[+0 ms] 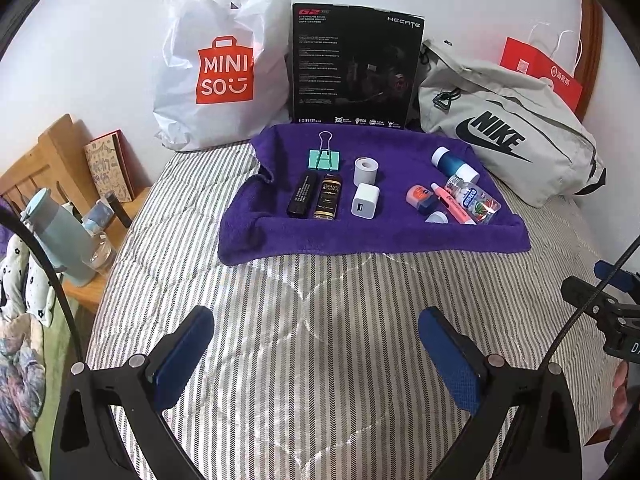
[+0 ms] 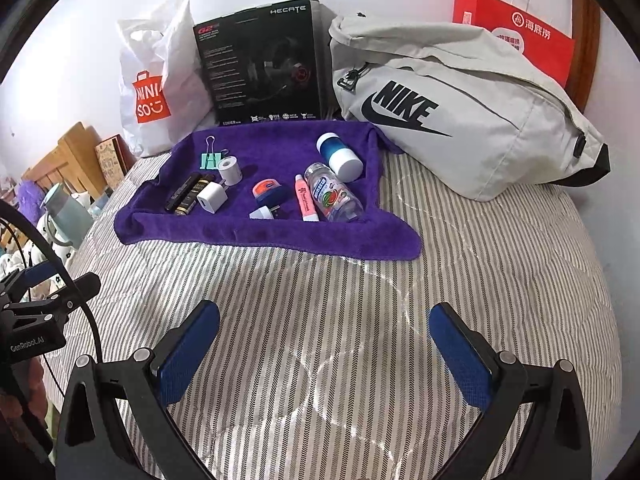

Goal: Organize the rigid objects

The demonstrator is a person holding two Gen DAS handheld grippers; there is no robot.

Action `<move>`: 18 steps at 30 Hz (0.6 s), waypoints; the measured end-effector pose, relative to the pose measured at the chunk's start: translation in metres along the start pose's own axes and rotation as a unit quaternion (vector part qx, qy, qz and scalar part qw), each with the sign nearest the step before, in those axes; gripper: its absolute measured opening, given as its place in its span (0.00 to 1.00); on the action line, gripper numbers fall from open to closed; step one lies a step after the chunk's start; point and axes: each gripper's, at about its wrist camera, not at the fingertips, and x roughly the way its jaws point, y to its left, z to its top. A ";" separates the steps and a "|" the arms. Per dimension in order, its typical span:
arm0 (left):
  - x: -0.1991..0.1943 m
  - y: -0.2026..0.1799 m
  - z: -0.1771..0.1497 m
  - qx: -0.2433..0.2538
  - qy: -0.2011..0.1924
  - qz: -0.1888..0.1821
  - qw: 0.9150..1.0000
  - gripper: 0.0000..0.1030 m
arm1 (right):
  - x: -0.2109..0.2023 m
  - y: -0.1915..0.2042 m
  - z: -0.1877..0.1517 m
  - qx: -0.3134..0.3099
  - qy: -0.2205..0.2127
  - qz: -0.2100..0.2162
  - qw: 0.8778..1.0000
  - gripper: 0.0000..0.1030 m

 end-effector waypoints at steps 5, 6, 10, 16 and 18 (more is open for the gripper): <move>0.001 0.000 0.001 0.000 0.001 0.000 1.000 1.00 | -0.001 0.000 0.000 0.000 0.000 0.001 1.000 1.00; 0.001 -0.001 0.001 0.001 0.001 -0.001 1.000 1.00 | 0.000 0.000 0.000 0.000 0.000 0.000 1.000 1.00; 0.002 -0.002 0.003 0.004 0.001 0.001 1.000 1.00 | -0.002 -0.001 0.000 0.001 0.000 -0.001 1.000 1.00; 0.001 -0.003 0.004 0.004 0.000 0.002 1.000 1.00 | -0.003 -0.001 -0.001 -0.002 -0.002 -0.002 1.000 1.00; 0.001 -0.003 0.004 0.003 0.002 0.001 1.000 1.00 | -0.002 -0.001 -0.001 -0.002 -0.003 -0.001 1.000 1.00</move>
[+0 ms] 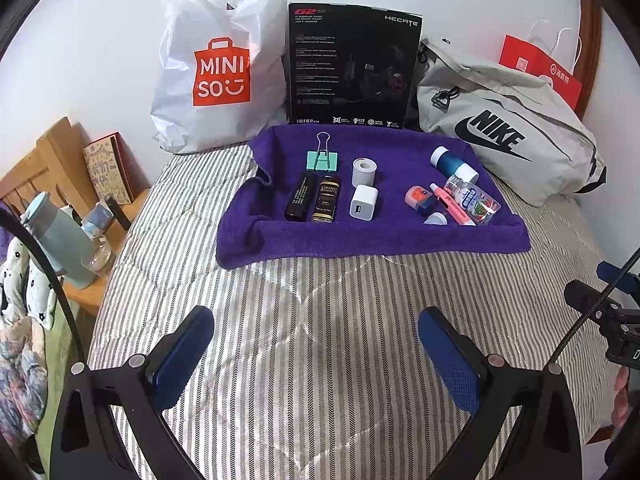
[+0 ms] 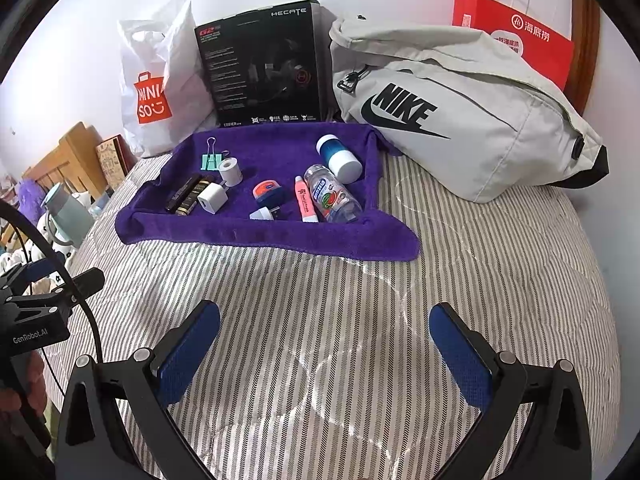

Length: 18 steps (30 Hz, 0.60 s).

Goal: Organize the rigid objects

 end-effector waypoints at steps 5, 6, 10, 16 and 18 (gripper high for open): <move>-0.001 0.000 0.001 0.002 -0.002 0.002 1.000 1.00 | -0.001 0.000 0.000 -0.001 -0.002 0.000 1.000 1.00; -0.001 -0.001 0.001 0.003 -0.002 0.003 1.000 1.00 | -0.001 -0.001 0.000 -0.001 -0.001 0.000 1.000 1.00; 0.000 0.000 0.002 0.003 -0.001 0.002 1.000 1.00 | -0.002 -0.003 0.000 0.002 -0.002 -0.001 1.000 1.00; 0.000 0.001 0.003 0.002 -0.001 0.000 1.000 1.00 | -0.002 -0.002 0.000 -0.001 -0.001 -0.003 1.000 1.00; 0.000 0.001 0.002 0.003 -0.001 0.002 1.000 1.00 | -0.002 -0.002 0.000 -0.002 0.000 -0.002 1.000 1.00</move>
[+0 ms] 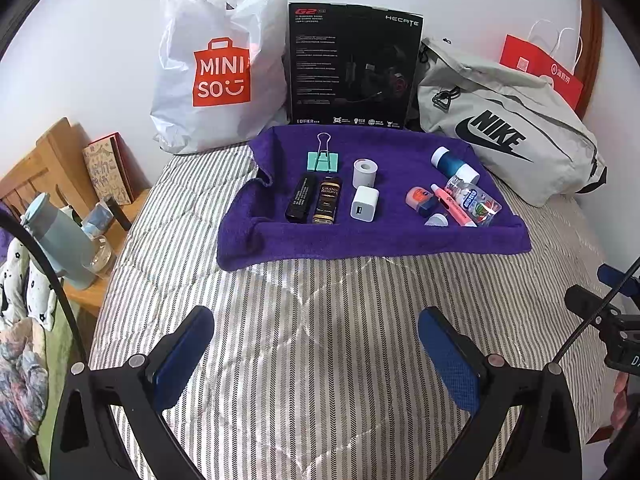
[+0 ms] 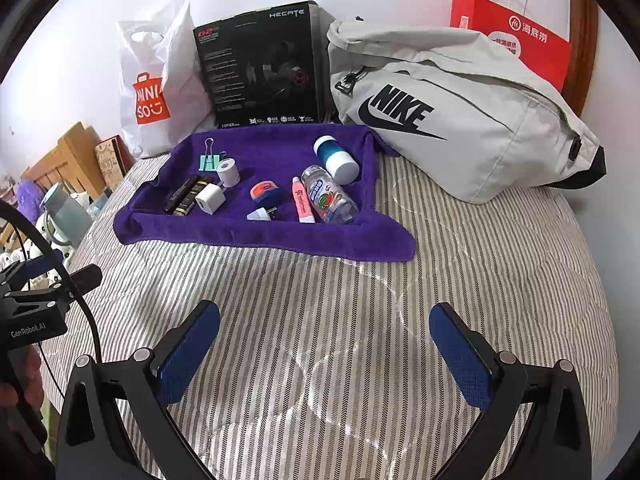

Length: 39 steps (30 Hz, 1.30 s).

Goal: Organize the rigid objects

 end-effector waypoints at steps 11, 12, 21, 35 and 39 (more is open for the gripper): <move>0.002 -0.001 0.000 0.002 0.003 0.002 1.000 1.00 | 0.001 0.002 -0.001 -0.003 0.000 0.001 1.000 1.00; 0.001 -0.002 0.000 0.002 0.002 0.003 1.000 1.00 | 0.001 0.002 -0.001 -0.003 0.000 0.001 1.000 1.00; 0.003 -0.002 -0.001 0.003 0.006 0.002 1.000 1.00 | -0.001 0.002 -0.002 -0.003 0.000 0.003 1.000 1.00; 0.005 -0.002 -0.001 0.002 0.007 0.003 1.000 1.00 | -0.002 0.000 -0.002 -0.004 -0.003 0.001 1.000 1.00; 0.004 -0.001 -0.001 0.003 0.007 0.003 1.000 1.00 | -0.002 0.000 -0.002 -0.004 -0.002 0.002 1.000 1.00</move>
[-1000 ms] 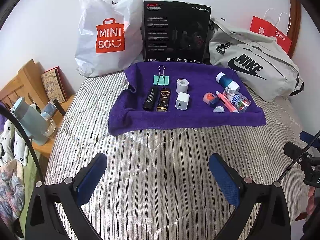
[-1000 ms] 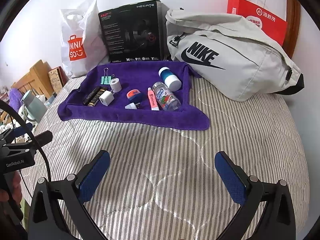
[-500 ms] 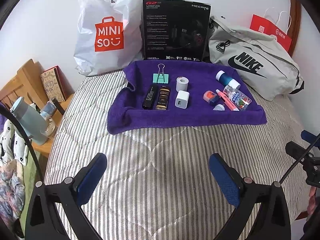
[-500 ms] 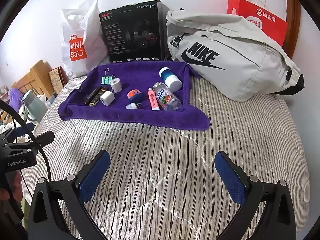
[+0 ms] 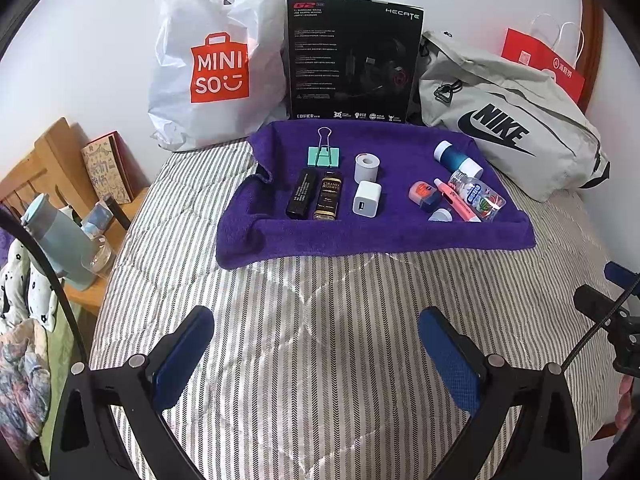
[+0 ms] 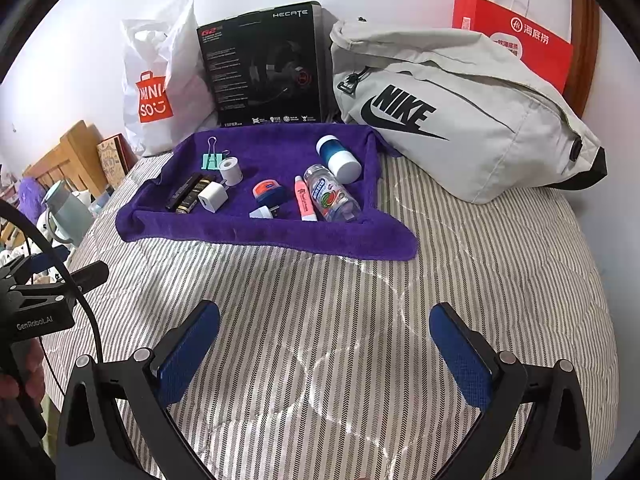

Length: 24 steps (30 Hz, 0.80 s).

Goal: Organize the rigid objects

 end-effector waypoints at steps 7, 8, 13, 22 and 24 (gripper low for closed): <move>0.000 0.000 -0.001 -0.001 0.000 0.001 1.000 1.00 | -0.001 0.002 -0.001 -0.002 0.000 -0.001 1.000 1.00; 0.000 0.000 0.000 -0.001 0.001 0.001 1.000 1.00 | -0.001 0.002 -0.001 -0.003 0.000 -0.001 1.000 1.00; 0.001 0.004 0.001 -0.001 0.002 0.001 1.000 1.00 | -0.002 0.002 0.000 -0.003 -0.001 -0.003 1.000 1.00; 0.001 0.006 0.003 0.000 0.004 -0.001 1.000 1.00 | -0.002 0.003 0.000 -0.007 0.001 -0.003 1.000 1.00; 0.002 0.006 0.004 -0.001 0.004 -0.002 1.000 1.00 | -0.001 0.003 0.000 -0.009 0.002 -0.003 1.000 1.00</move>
